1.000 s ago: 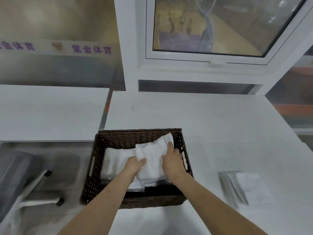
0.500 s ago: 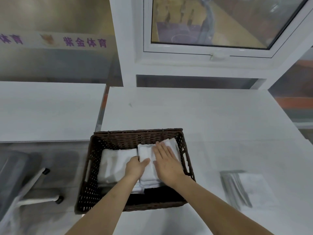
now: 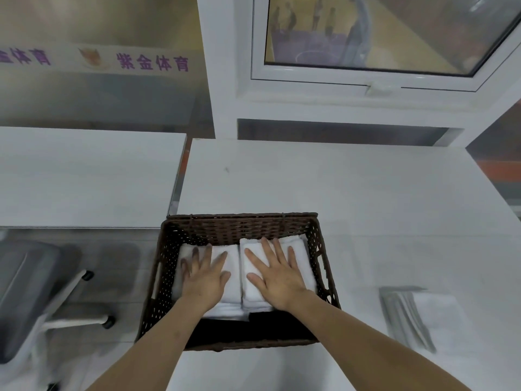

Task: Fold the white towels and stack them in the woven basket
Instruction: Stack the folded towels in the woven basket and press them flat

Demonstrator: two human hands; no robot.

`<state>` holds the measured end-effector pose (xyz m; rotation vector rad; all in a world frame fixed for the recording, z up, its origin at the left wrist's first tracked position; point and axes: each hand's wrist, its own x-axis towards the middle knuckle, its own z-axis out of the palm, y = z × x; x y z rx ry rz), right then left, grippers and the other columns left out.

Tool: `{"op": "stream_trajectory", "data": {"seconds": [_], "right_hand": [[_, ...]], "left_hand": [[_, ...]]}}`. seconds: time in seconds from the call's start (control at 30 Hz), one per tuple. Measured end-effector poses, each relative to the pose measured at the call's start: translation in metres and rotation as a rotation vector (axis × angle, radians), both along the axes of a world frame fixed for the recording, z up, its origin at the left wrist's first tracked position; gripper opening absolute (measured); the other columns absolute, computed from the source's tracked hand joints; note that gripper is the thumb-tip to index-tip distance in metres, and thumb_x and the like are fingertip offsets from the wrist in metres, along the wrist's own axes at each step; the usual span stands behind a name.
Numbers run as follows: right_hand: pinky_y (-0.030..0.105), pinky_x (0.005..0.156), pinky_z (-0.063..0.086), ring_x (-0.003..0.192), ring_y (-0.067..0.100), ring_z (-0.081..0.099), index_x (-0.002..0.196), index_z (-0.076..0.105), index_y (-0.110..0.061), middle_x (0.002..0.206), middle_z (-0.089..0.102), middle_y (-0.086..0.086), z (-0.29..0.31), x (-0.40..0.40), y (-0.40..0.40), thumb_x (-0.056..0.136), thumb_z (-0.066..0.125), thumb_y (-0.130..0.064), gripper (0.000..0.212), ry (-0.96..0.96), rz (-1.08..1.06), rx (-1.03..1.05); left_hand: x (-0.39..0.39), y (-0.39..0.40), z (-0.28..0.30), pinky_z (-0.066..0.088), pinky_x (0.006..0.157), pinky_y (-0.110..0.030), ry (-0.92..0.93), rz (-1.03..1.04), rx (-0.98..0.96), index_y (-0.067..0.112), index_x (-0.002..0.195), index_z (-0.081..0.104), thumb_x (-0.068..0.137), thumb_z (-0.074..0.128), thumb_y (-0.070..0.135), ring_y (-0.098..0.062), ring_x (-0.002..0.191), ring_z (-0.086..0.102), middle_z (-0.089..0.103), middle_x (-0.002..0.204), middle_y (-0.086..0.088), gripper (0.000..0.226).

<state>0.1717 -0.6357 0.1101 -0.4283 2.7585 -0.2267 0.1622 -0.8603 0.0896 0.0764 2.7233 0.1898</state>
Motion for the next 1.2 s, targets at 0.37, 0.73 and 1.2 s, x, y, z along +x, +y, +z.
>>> {"op": "stream_trajectory", "data": {"seconds": [0.37, 0.73, 1.2], "right_hand": [[0.061, 0.119, -0.021, 0.152, 0.021, -0.034, 0.150, -0.022, -0.062, 0.167, -0.030, -0.011, -0.034, -0.008, 0.007, 0.097, 0.004, -0.077, 0.061, -0.067, -0.093, 0.042], [0.064, 0.118, -0.020, 0.155, 0.024, -0.029, 0.150, -0.020, -0.062, 0.170, -0.024, -0.009, -0.042, -0.010, 0.002, 0.093, 0.000, -0.079, 0.063, -0.055, -0.100, 0.054], [0.042, 0.102, 0.049, 0.135, 0.024, 0.048, 0.141, 0.057, -0.025, 0.152, 0.049, -0.001, 0.094, 0.042, 0.038, 0.104, 0.046, -0.044, 0.043, 0.165, -0.195, -0.188]], "left_hand": [[0.000, -0.009, -0.020, -0.024, 0.106, -0.074, -0.283, -0.050, -0.063, 0.050, 0.136, -0.041, 0.099, 0.004, 0.068, -0.026, 0.131, -0.057, -0.062, 0.141, 0.005, 0.061], [0.000, -0.008, -0.017, -0.024, 0.106, -0.073, -0.304, -0.037, -0.048, 0.050, 0.143, -0.037, 0.098, 0.007, 0.068, -0.026, 0.131, -0.057, -0.062, 0.141, 0.006, 0.065], [0.033, 0.042, 0.099, 0.036, 0.113, -0.047, 0.154, 0.094, 0.165, 0.024, 0.147, 0.047, 0.102, 0.038, 0.048, -0.024, 0.139, 0.043, 0.045, 0.153, -0.001, 0.052]]}}
